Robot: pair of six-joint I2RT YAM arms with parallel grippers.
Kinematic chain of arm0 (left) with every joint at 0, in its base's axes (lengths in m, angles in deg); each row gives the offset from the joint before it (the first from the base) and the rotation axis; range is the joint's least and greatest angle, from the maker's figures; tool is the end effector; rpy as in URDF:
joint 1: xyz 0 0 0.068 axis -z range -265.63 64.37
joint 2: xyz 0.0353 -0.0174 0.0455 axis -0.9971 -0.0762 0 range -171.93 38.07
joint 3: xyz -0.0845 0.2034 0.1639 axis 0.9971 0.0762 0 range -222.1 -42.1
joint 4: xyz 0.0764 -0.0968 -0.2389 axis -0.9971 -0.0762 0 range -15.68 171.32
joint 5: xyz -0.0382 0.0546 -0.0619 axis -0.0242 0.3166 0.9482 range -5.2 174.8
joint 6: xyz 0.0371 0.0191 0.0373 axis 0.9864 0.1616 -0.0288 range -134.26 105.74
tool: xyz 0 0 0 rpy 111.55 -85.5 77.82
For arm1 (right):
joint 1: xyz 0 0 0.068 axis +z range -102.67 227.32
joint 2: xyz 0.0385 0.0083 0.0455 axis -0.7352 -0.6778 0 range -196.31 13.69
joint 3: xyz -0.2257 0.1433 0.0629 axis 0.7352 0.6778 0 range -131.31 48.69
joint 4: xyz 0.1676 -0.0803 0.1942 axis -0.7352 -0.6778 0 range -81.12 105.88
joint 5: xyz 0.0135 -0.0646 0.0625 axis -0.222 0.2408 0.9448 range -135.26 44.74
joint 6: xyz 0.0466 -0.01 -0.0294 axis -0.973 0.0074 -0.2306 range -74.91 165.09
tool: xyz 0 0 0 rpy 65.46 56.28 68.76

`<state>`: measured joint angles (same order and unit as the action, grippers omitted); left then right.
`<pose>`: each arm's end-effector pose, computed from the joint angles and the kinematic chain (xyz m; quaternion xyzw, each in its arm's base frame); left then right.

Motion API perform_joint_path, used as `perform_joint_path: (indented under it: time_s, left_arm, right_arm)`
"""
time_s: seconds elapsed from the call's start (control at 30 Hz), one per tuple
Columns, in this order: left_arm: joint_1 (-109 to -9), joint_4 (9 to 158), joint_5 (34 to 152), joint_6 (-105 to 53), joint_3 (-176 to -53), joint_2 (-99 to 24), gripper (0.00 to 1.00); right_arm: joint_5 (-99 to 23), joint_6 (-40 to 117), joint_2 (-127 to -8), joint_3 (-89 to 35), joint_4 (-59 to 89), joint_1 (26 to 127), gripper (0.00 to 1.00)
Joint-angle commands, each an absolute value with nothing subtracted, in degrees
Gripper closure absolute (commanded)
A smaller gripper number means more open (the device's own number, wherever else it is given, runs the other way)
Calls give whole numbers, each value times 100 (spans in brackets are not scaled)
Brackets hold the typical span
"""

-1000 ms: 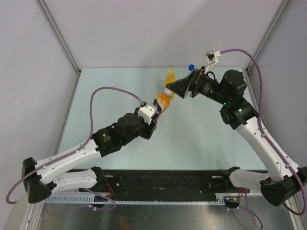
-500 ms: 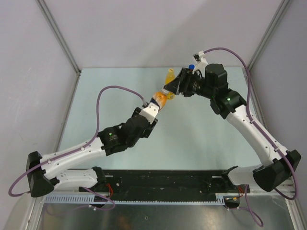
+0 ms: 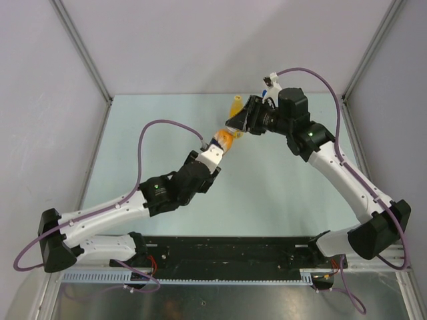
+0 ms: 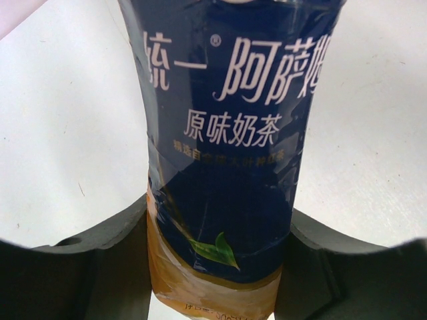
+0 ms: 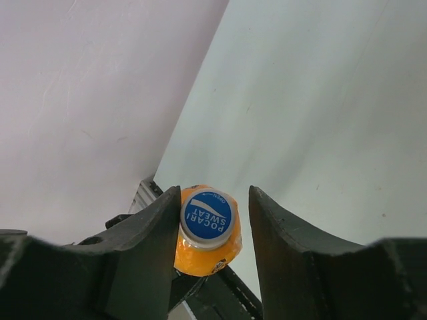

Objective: Unscrew the bottle caps

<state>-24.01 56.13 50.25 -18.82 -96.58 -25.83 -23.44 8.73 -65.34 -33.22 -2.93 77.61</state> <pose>0.1378 -0.2091 0.3099 0.2826 0.8087 -0.0221 0.5154 0.2729 0.1761 0.4170 -0.0722 0.7888 0.4511 0.4112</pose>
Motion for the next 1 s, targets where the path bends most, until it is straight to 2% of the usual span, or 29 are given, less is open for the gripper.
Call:
perform_joint_path:
  time_s: [0.0, 0.27, 0.33, 0.57, 0.97]
  left_arm:
    - [-2338, 5665, 4816, -1954, -9952, -2621, 100]
    - [-2319, 5612, 4836, -2019, -9937, -2687, 100]
    - [-2315, 5605, 4844, -2033, -9926, -2683, 100]
    - [-2316, 5624, 4979, -2099, -9972, -2644, 100]
    - [-2330, 6209, 6371, -1842, -9962, -2340, 100]
  right_arm:
    - [-2149, 698, -6584, -3577, -123, 7791, 56]
    - [-2053, 635, -6593, -3577, -62, 7790, 94]
    - [-1994, 649, -6598, -3577, -40, 7787, 98]
    - [-1538, 956, -6505, -3436, 284, 7791, 100]
    - [-267, 1558, -5923, -2967, 1048, 7540, 100]
